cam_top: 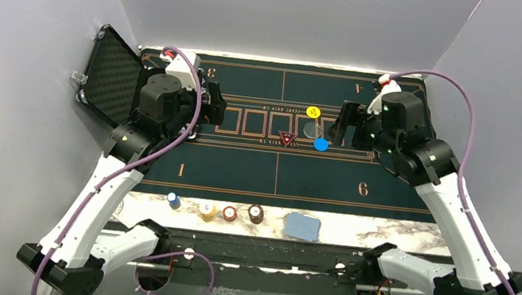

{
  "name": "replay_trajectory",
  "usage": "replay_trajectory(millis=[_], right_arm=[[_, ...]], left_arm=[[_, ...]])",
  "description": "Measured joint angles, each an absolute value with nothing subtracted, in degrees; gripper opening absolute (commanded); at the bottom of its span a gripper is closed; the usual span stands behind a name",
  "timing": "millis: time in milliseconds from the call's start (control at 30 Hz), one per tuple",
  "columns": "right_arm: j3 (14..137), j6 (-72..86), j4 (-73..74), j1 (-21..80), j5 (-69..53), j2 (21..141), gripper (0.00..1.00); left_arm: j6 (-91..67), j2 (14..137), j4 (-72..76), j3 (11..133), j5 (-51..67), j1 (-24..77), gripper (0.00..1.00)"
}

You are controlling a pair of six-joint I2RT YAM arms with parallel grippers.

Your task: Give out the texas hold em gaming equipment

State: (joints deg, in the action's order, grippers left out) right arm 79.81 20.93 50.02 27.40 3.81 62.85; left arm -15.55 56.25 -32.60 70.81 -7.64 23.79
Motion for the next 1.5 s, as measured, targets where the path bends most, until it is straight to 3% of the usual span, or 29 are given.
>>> replay_trajectory(millis=[367,700,933,1500], right_arm=[[79.44,21.32,47.03,28.18,2.85,83.92,0.99],[91.18,16.38,45.56,28.27,5.8,110.43,0.99],[94.35,14.02,42.7,25.82,5.23,116.92,0.96],[103.92,10.55,40.75,22.74,5.34,128.11,0.86]], left_arm=[[-18.41,58.46,-30.41,66.72,-1.45,28.69,0.99],[-18.48,64.6,-29.32,67.02,-1.34,29.02,0.99],[-17.56,70.35,-28.97,70.13,-2.5,29.63,0.99],[-14.31,70.41,-28.38,70.87,-6.15,31.66,0.99]])
